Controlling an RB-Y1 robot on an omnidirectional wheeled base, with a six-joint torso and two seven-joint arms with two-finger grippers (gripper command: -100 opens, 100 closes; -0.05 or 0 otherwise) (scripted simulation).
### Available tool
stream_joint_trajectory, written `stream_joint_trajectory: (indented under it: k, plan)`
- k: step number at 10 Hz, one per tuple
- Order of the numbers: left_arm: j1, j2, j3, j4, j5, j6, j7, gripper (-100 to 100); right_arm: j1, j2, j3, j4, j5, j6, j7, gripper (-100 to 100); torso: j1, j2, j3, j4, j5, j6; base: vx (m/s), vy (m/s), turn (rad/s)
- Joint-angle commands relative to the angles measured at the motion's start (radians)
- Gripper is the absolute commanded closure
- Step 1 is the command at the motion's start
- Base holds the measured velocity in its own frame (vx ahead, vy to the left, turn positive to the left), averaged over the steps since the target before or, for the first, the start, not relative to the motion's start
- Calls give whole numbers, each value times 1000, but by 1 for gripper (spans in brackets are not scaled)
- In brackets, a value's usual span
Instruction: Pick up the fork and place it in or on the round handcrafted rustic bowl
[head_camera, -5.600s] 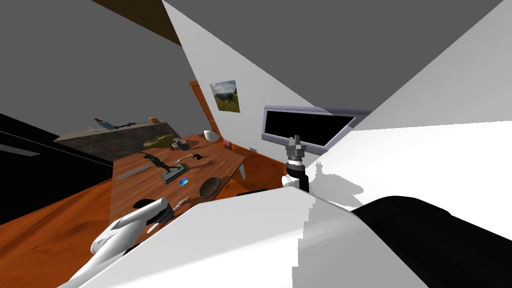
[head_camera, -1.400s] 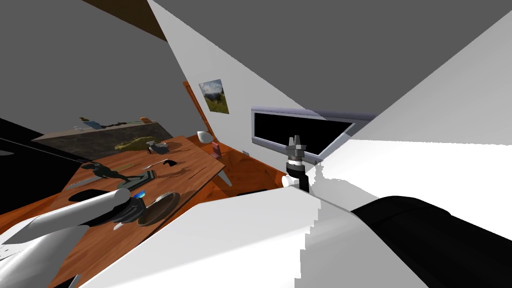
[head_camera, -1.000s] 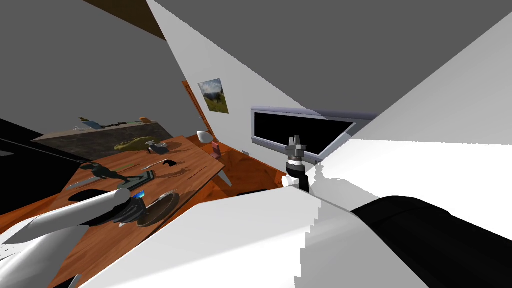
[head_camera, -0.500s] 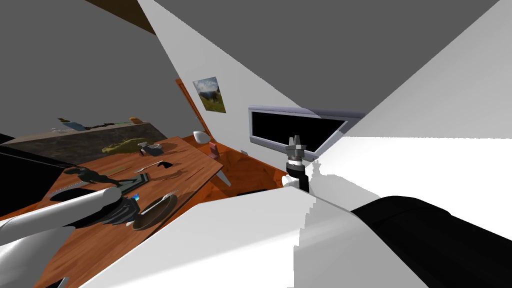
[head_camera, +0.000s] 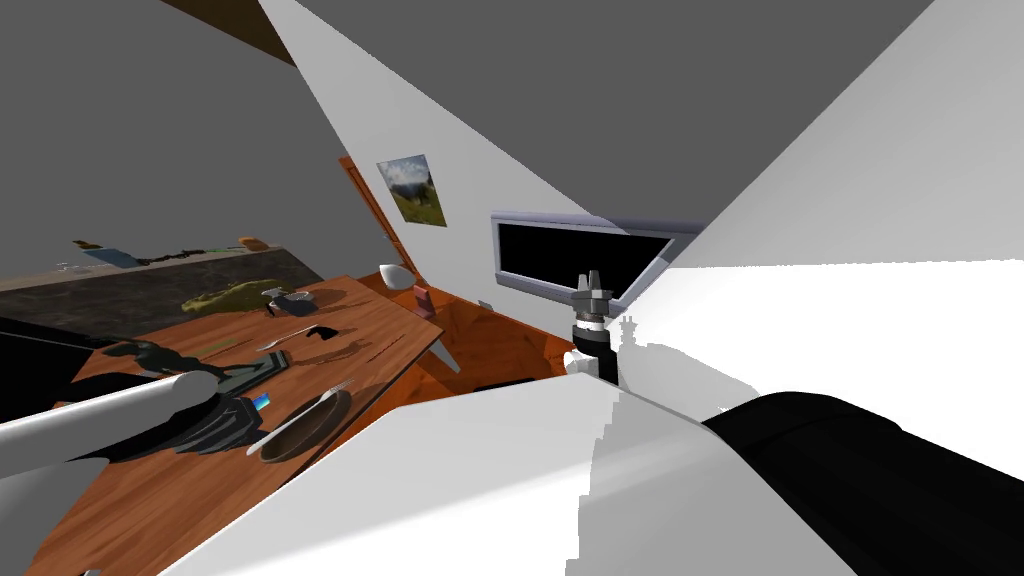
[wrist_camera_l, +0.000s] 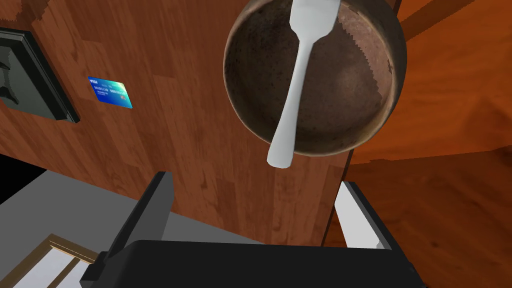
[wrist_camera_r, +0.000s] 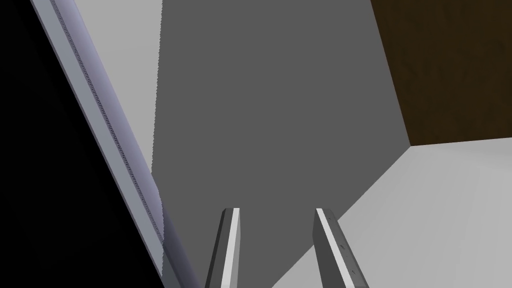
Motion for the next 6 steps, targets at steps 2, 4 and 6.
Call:
stream_joint_trajectory:
  k: [2, 4, 6]
  plan:
    - [0, 0, 0, 0, 0, 0, 0, 0, 0, 0, 0, 0, 0, 0, 0, 0, 0, -1, -1, 0, 0, 0, 0, 0, 0]
    - [0, 0, 0, 0, 0, 0, 0, 0, 0, 0, 0, 0, 0, 0, 0, 0, 0, -2, -1, -1, 0, 0, 0, 0, 0]
    - [0, 0, 0, 0, 0, 0, 0, 0, 0, 0, 0, 0, 0, 0, 0, 0, 0, -2, -1, -1, 0, 0, 0, 0, 0]
